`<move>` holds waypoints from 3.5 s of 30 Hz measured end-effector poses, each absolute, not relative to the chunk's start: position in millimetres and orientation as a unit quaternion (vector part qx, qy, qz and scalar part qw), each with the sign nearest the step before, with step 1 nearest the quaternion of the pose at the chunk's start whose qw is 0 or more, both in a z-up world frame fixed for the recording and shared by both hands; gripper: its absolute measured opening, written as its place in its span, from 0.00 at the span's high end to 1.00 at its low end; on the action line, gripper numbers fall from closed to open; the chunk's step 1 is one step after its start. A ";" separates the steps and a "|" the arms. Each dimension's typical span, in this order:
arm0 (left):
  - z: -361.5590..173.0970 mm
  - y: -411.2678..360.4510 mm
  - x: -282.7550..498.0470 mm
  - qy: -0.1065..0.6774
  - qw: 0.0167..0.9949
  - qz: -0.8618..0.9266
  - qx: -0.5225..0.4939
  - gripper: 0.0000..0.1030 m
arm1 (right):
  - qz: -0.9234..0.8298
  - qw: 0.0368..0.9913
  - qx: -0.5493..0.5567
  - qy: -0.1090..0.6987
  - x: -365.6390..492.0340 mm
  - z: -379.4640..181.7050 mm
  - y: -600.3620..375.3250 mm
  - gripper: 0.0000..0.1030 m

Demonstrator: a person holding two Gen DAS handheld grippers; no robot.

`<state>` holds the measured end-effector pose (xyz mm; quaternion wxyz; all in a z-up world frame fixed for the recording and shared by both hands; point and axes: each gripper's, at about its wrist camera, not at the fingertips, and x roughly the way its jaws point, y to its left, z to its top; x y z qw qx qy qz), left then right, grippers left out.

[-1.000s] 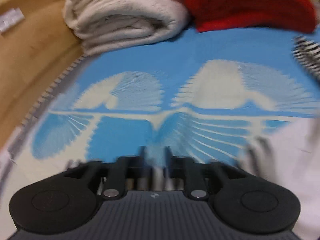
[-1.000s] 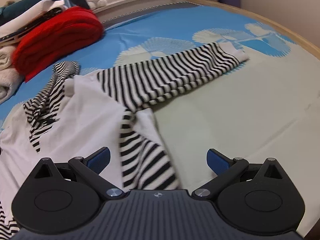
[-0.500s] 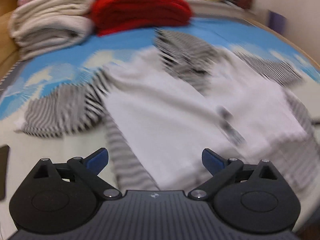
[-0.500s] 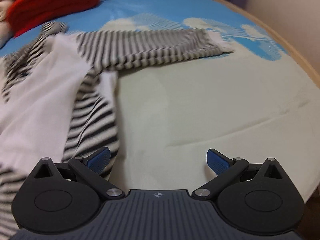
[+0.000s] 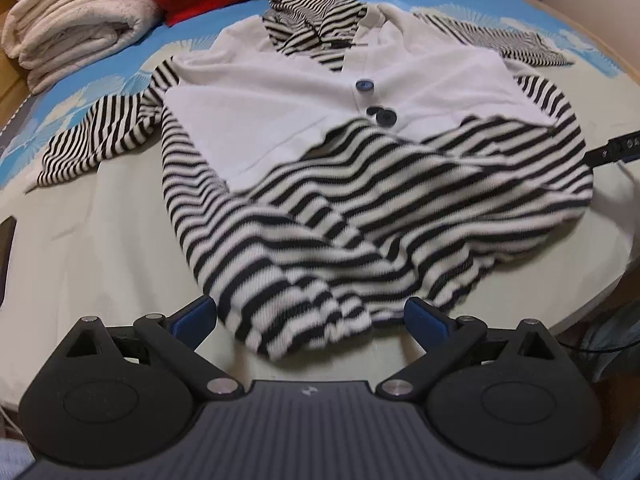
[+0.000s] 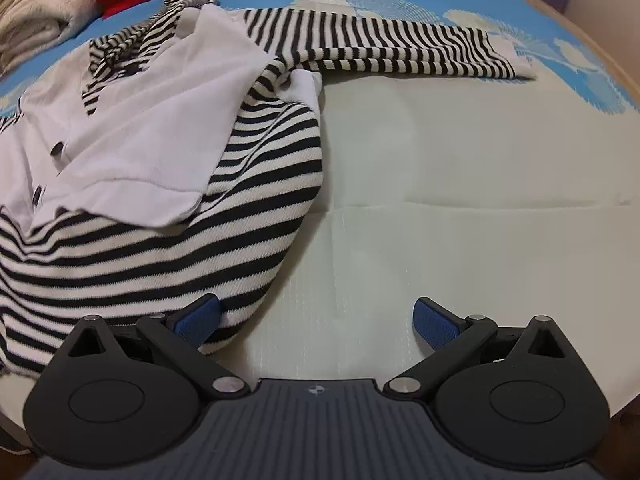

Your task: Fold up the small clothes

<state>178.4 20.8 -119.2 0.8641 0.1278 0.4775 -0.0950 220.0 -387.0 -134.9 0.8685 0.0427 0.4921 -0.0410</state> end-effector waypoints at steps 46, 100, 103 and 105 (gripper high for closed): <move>-144.7 93.5 331.1 0.468 0.882 0.044 0.018 0.00 | 0.071 0.874 0.159 0.453 297.2 -99.5 -369.2 0.11; -99.3 66.3 243.5 0.483 0.871 -0.084 -0.031 0.87 | 0.038 0.938 0.102 0.328 200.5 -45.3 -342.2 0.91; -61.1 66.3 215.1 0.447 0.886 -0.122 0.004 0.87 | 0.015 0.942 0.074 0.326 160.7 -43.8 -353.8 0.91; -39.4 70.2 195.7 0.439 0.885 -0.153 0.021 0.86 | 0.018 0.937 0.100 0.333 139.0 -42.5 -368.9 0.91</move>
